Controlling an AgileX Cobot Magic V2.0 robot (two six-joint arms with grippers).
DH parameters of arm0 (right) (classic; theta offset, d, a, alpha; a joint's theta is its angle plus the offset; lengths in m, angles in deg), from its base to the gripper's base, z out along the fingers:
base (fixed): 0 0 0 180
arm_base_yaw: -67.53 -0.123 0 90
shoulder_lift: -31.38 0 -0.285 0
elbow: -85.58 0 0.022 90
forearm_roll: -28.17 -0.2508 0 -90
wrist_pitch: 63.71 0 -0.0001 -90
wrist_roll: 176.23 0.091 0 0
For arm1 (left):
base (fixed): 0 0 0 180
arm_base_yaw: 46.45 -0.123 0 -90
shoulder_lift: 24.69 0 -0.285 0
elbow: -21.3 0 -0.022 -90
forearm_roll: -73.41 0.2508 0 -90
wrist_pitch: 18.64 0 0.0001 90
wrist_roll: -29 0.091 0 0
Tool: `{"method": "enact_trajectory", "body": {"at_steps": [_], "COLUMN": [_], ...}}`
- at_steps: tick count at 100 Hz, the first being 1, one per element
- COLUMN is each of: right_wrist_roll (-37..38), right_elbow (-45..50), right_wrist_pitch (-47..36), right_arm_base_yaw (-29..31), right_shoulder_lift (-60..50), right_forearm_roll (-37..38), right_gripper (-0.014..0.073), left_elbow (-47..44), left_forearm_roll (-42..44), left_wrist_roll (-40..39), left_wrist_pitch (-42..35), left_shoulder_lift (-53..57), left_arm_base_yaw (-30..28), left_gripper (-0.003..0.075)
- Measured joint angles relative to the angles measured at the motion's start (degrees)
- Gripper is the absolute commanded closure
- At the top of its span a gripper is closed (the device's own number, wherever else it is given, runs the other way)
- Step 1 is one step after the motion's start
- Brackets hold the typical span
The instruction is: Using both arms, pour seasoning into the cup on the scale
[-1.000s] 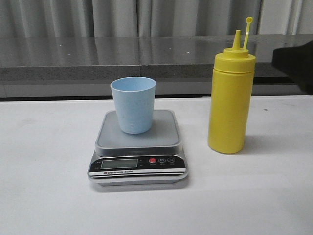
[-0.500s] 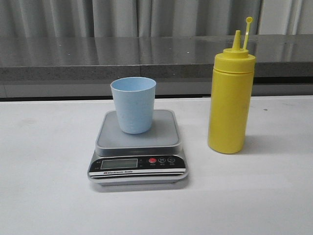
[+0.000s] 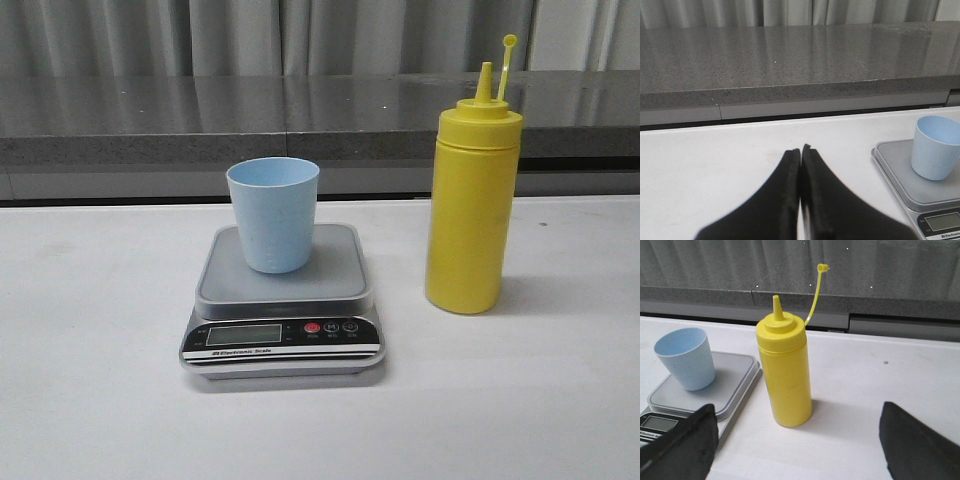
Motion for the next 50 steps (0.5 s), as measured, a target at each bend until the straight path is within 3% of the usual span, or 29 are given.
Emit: {"method": "enact_trajectory", "body": {"at_steps": [29, 50], "right_wrist_roll": [0.00, 0.00], "right_elbow": [-0.04, -0.04], "right_wrist_pitch": [0.37, 0.37], "right_arm_base_yaw": [0.00, 0.00], "right_shoulder_lift": [0.00, 0.00], "right_forearm_roll": [0.00, 0.00], "right_gripper": [0.0668, 0.0661], "left_elbow": [0.00, 0.00], "left_forearm_roll": [0.00, 0.00], "left_wrist_roll": [0.00, 0.00], "left_wrist_pitch": [0.00, 0.00], "left_shoulder_lift": [0.00, 0.00], "left_arm_base_yaw": [0.00, 0.00], "left_gripper": [0.0740, 0.0740]}}
